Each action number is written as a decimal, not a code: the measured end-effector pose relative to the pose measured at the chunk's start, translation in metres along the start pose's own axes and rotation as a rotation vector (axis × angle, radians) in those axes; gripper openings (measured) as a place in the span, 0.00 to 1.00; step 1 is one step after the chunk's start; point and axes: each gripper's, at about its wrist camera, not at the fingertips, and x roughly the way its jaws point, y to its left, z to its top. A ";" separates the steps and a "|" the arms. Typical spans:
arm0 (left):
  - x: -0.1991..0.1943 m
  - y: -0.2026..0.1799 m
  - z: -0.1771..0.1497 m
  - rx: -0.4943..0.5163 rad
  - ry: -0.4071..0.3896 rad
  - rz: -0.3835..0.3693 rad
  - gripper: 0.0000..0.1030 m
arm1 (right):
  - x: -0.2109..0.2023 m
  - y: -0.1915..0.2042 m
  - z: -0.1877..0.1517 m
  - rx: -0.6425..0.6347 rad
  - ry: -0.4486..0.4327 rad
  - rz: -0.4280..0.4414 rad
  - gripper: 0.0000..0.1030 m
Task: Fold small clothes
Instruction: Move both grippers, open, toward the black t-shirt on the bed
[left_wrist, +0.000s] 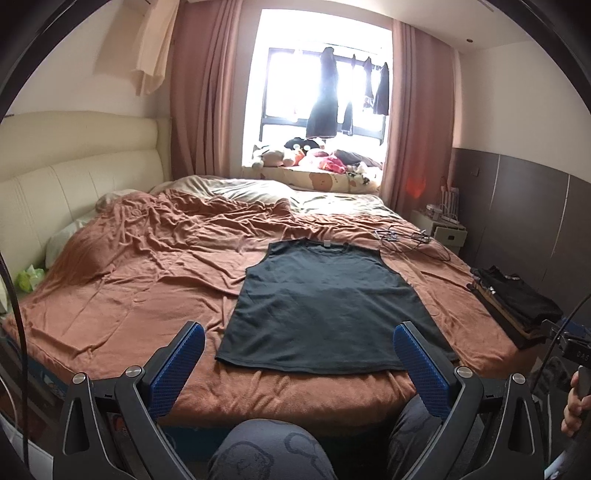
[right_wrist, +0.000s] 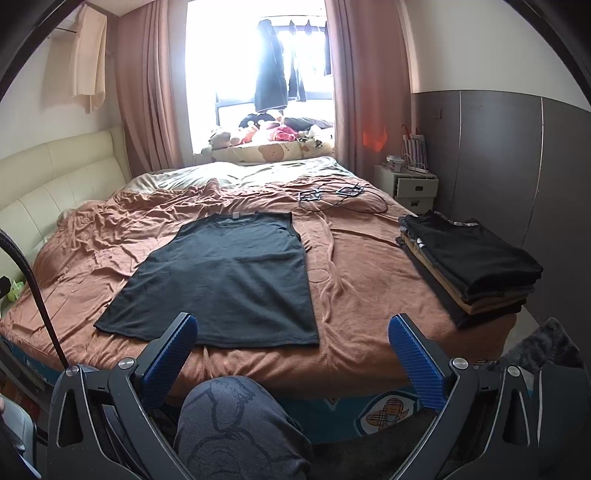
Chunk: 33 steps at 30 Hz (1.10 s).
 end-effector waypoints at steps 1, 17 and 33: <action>0.002 0.002 0.002 0.004 0.002 0.015 1.00 | 0.002 0.000 -0.001 0.001 0.004 0.001 1.00; 0.047 0.042 0.008 -0.061 0.057 0.164 1.00 | 0.035 0.004 0.014 0.005 0.048 -0.041 1.00; 0.108 0.106 -0.018 -0.154 0.141 0.154 1.00 | 0.096 -0.001 0.016 0.022 0.140 -0.008 1.00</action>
